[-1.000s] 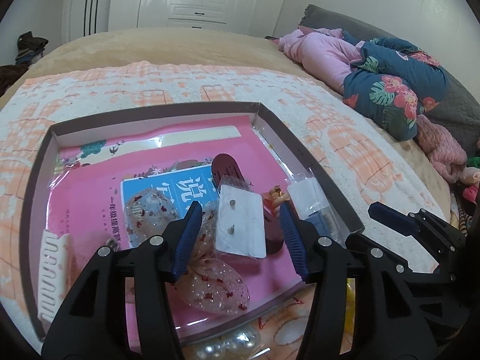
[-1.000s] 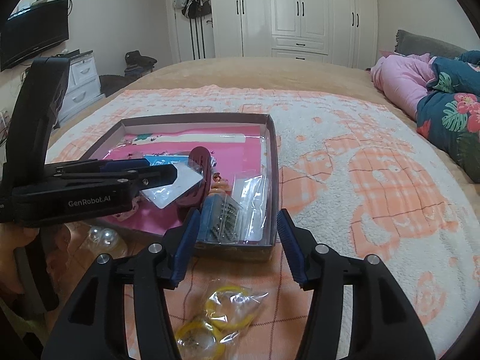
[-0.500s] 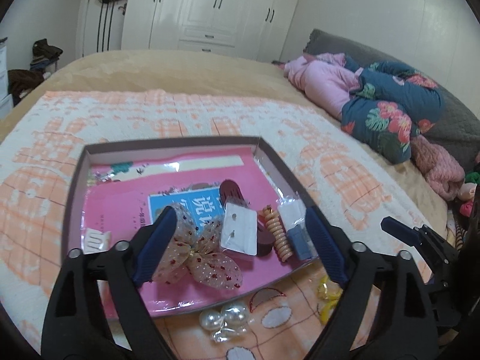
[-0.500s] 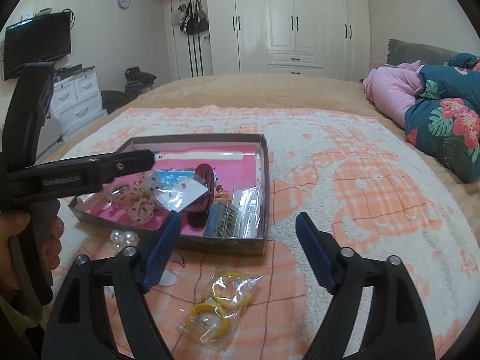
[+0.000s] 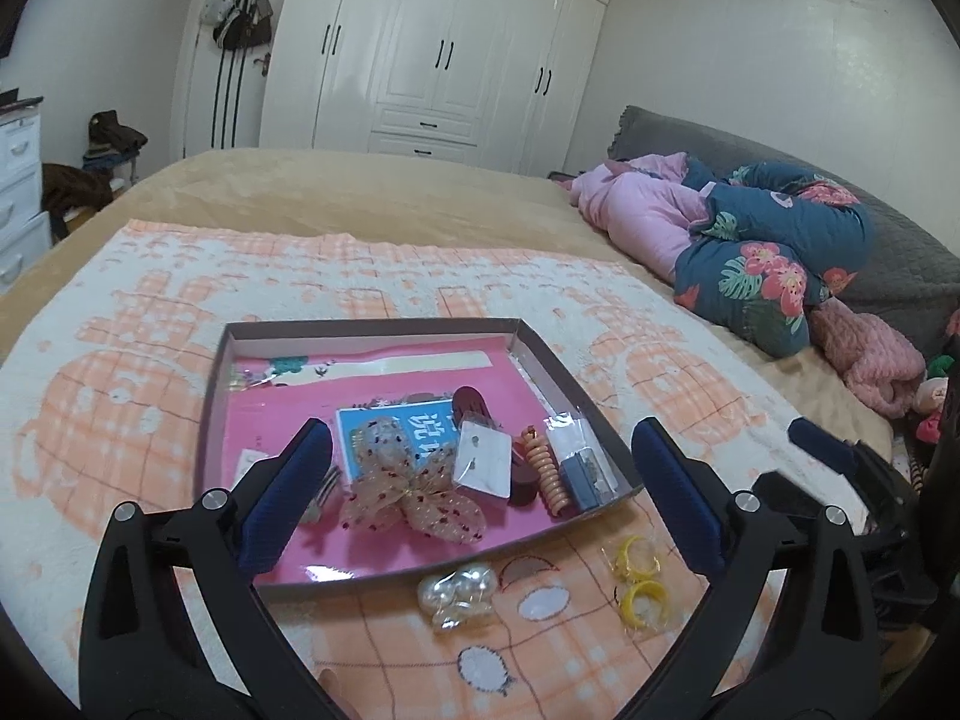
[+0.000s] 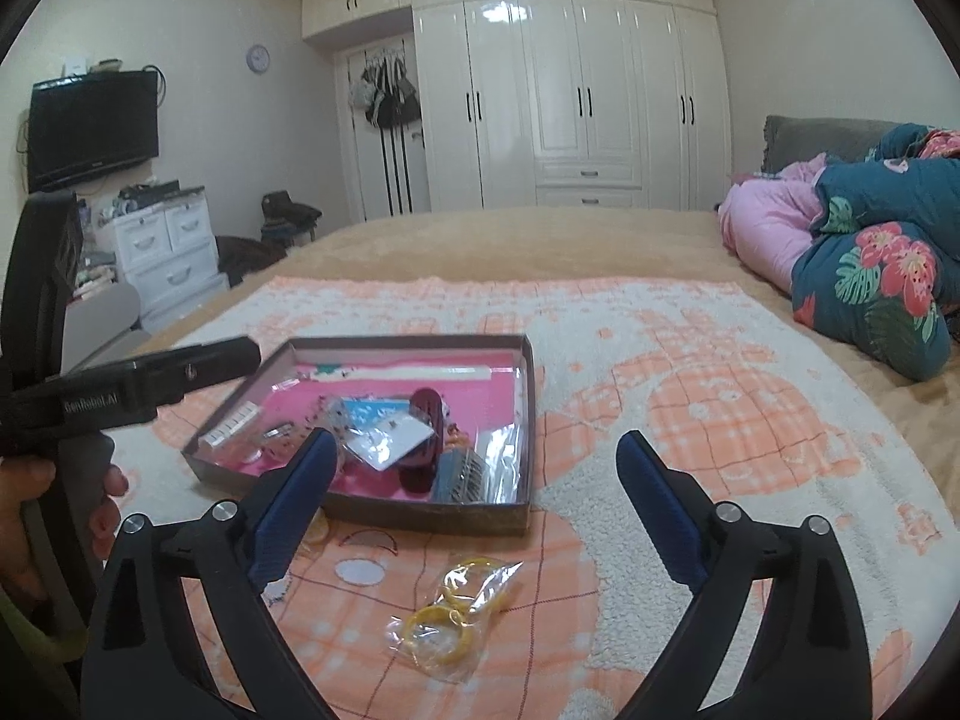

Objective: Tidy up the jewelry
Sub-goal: 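Withdraw both grippers from the tray toward the pearl clips and yellow ties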

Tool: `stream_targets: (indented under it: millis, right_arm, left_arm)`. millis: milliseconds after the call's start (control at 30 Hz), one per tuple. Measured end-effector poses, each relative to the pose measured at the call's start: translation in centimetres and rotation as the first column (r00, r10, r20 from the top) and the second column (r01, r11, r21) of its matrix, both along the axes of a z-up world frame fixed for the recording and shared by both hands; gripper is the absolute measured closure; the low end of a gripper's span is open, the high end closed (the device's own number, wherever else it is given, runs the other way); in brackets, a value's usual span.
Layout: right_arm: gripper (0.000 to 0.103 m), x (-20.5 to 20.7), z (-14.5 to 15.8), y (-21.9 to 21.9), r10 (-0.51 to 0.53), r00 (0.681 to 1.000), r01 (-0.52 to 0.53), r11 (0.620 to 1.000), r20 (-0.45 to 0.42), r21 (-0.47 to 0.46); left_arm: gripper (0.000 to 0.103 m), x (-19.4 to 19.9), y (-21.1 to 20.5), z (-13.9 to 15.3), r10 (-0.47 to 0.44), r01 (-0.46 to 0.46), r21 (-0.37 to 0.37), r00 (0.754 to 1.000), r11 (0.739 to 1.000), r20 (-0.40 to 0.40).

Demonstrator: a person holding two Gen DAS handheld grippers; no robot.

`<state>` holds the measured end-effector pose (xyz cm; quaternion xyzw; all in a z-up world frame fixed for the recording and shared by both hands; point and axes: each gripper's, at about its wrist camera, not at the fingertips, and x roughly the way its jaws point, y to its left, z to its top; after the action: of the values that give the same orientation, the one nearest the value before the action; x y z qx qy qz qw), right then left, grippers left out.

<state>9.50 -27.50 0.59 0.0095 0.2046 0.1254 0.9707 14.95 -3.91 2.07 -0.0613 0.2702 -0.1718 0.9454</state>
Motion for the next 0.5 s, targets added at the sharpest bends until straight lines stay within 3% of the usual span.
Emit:
stream_targets:
  millis: [500]
  right_arm:
    - [0.008,-2.2,-0.3,0.3,-0.008,0.999,0.008,1.000,0.033,-0.006]
  left_arm:
    - [0.011,-4.0,2.5,-1.6,0.043,-0.043,-0.004,0.998,0.999,0.046]
